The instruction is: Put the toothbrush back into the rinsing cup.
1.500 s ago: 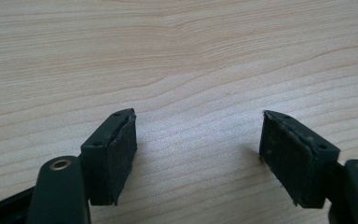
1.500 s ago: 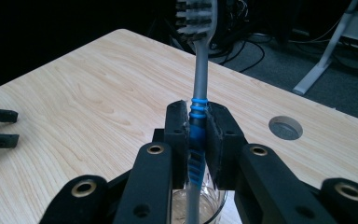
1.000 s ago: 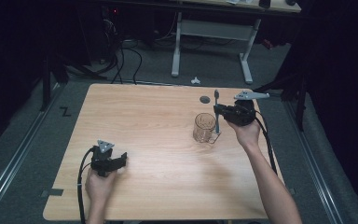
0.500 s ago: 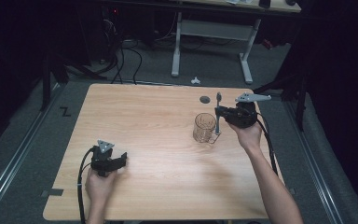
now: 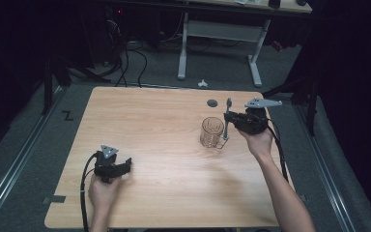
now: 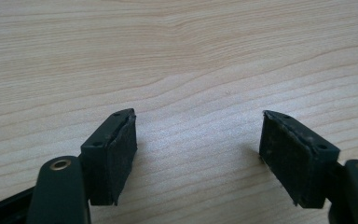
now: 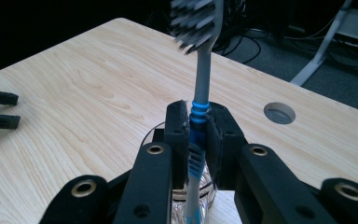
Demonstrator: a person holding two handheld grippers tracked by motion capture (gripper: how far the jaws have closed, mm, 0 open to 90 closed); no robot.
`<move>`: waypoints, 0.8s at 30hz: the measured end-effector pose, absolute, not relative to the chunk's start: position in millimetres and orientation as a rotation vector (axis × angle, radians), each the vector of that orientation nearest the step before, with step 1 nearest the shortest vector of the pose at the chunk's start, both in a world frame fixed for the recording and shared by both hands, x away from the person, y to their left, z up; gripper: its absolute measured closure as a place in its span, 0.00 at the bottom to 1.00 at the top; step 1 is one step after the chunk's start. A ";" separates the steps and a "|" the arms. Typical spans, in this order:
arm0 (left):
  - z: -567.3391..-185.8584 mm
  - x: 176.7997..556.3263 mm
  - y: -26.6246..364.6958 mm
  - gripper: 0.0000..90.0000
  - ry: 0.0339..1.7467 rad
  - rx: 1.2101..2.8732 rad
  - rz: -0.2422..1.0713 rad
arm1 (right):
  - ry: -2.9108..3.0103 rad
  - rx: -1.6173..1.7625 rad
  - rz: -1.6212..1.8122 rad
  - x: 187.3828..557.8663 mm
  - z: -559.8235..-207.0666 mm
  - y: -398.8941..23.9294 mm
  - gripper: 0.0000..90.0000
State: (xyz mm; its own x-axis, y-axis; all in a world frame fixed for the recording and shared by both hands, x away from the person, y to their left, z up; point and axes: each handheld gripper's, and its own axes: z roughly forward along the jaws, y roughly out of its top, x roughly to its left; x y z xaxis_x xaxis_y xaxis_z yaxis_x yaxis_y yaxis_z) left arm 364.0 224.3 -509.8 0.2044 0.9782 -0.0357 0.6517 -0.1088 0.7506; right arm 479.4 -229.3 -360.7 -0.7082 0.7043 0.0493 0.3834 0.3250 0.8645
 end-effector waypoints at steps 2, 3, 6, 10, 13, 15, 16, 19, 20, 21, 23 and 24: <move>-509.8 364.0 224.3 0.31 1.518 1.837 0.647 | 2.261 0.971 1.335 478.7 -361.2 -230.2 0.89; -509.8 364.0 224.3 0.31 1.517 1.837 0.647 | 2.261 0.971 1.335 478.4 -361.4 -230.4 0.89; -509.8 364.0 224.3 0.31 1.517 1.837 0.647 | 2.266 0.973 1.333 477.0 -363.1 -231.4 0.89; -509.8 364.0 224.3 0.31 1.517 1.837 0.647 | 2.270 0.982 1.329 476.2 -365.5 -232.9 0.89; -509.7 363.9 224.3 0.31 1.517 1.838 0.646 | 2.270 0.978 1.329 474.9 -365.6 -233.3 0.89; -509.7 363.9 224.4 0.31 1.518 1.838 0.646 | 2.269 0.972 1.328 474.0 -365.3 -232.9 0.89; -509.8 364.0 224.3 0.31 1.518 1.836 0.648 | 2.270 0.970 1.325 473.5 -365.2 -232.6 0.89; -509.8 364.0 224.3 0.31 1.517 1.836 0.647 | 2.271 0.966 1.322 472.7 -365.4 -232.6 0.89; -509.8 364.0 224.3 0.31 1.518 1.836 0.647 | 2.271 0.966 1.322 472.7 -365.4 -232.6 0.89; -509.8 364.0 224.3 0.31 1.518 1.836 0.648 | 2.270 0.965 1.321 472.6 -365.7 -232.8 0.89; -509.8 364.0 224.3 0.31 1.518 1.837 0.647 | 2.269 0.968 1.323 472.2 -367.3 -233.8 0.89; -509.8 364.0 224.3 0.31 1.517 1.837 0.647 | 2.270 0.975 1.322 472.1 -368.9 -234.6 0.89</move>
State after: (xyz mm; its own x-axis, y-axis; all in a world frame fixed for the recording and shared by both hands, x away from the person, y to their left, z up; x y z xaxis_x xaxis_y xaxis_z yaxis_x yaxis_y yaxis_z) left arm 364.0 224.3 -509.8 0.2046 0.9782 -0.0354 0.6517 -0.1091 0.7506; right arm 472.1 -234.6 -368.9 -0.7078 0.7046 0.0496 0.3909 0.3322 0.8584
